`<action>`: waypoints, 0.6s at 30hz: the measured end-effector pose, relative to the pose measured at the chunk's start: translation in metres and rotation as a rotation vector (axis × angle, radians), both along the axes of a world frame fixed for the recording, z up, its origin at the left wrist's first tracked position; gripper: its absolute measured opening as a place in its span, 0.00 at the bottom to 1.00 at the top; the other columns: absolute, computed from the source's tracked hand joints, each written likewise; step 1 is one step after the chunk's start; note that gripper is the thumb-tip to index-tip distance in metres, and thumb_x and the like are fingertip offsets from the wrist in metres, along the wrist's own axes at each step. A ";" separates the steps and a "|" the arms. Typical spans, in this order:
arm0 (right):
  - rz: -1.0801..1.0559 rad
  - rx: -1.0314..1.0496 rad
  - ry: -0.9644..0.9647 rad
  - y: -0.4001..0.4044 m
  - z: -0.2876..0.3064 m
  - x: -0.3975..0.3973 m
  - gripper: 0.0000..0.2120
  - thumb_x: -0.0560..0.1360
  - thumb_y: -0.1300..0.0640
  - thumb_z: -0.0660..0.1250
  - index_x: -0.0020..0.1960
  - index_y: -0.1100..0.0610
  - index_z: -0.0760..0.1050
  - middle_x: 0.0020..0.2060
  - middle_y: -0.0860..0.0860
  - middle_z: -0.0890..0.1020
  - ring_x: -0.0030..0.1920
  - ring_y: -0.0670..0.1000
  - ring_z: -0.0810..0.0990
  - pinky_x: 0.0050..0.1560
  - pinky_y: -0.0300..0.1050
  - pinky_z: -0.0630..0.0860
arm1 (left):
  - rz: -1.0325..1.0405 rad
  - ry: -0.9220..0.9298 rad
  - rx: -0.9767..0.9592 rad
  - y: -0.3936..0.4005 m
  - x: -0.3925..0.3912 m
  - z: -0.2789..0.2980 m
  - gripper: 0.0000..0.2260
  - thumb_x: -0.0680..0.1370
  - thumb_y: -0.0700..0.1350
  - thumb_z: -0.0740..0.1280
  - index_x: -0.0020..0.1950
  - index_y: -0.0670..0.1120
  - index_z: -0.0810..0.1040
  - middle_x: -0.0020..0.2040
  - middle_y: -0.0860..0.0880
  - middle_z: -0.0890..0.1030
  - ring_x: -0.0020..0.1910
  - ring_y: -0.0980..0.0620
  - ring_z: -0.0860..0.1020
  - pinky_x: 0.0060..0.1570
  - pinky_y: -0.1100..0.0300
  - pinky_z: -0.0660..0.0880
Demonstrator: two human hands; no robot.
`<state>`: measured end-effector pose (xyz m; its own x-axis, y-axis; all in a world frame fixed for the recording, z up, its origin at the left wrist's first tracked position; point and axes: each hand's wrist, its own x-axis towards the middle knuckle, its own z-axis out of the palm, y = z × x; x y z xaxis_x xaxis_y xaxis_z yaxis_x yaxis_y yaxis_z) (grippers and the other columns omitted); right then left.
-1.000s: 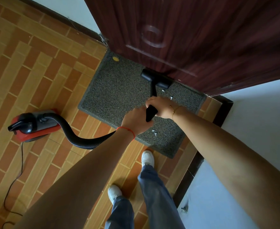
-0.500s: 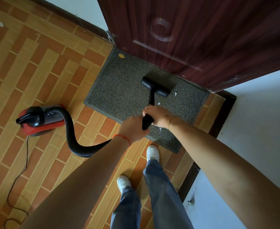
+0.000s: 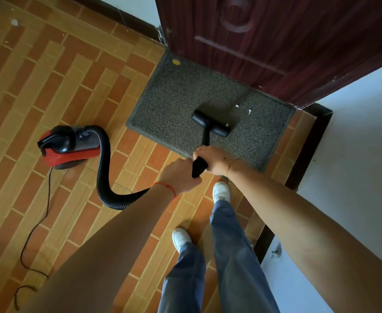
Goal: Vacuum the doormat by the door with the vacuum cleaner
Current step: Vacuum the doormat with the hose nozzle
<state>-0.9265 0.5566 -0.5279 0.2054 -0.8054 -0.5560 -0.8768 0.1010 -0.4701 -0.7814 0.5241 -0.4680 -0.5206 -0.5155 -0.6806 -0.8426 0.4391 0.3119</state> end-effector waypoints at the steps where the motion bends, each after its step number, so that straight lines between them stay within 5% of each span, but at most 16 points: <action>1: -0.006 -0.001 0.004 0.004 0.000 0.009 0.06 0.75 0.63 0.63 0.48 0.52 0.71 0.49 0.50 0.79 0.47 0.52 0.80 0.45 0.46 0.76 | -0.007 -0.002 -0.004 0.003 0.008 0.001 0.09 0.74 0.51 0.65 0.47 0.46 0.72 0.35 0.51 0.72 0.35 0.49 0.76 0.29 0.60 0.70; 6: -0.019 0.018 0.017 0.026 0.002 0.048 0.05 0.75 0.61 0.62 0.45 0.52 0.71 0.45 0.50 0.79 0.43 0.54 0.81 0.44 0.51 0.79 | -0.053 -0.028 -0.028 0.022 0.046 0.004 0.09 0.74 0.52 0.65 0.46 0.47 0.70 0.34 0.51 0.72 0.29 0.53 0.72 0.26 0.61 0.66; 12: -0.016 0.004 0.035 0.048 0.006 0.081 0.05 0.77 0.61 0.60 0.44 0.53 0.66 0.46 0.52 0.80 0.44 0.54 0.81 0.38 0.44 0.70 | -0.124 -0.026 -0.049 0.039 0.077 0.005 0.10 0.74 0.51 0.65 0.49 0.46 0.73 0.33 0.52 0.71 0.30 0.52 0.73 0.26 0.61 0.66; 18: -0.062 -0.002 0.014 0.064 0.006 0.085 0.05 0.76 0.63 0.62 0.44 0.55 0.68 0.50 0.53 0.77 0.44 0.53 0.79 0.42 0.44 0.72 | -0.141 -0.021 -0.055 0.053 0.080 0.002 0.09 0.75 0.51 0.64 0.47 0.47 0.70 0.33 0.51 0.71 0.29 0.52 0.71 0.26 0.61 0.66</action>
<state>-0.8412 0.6207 -0.5219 0.1467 -0.8174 -0.5571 -0.8755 0.1548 -0.4577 -0.7011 0.5774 -0.4659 -0.5765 -0.4752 -0.6647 -0.7774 0.5694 0.2673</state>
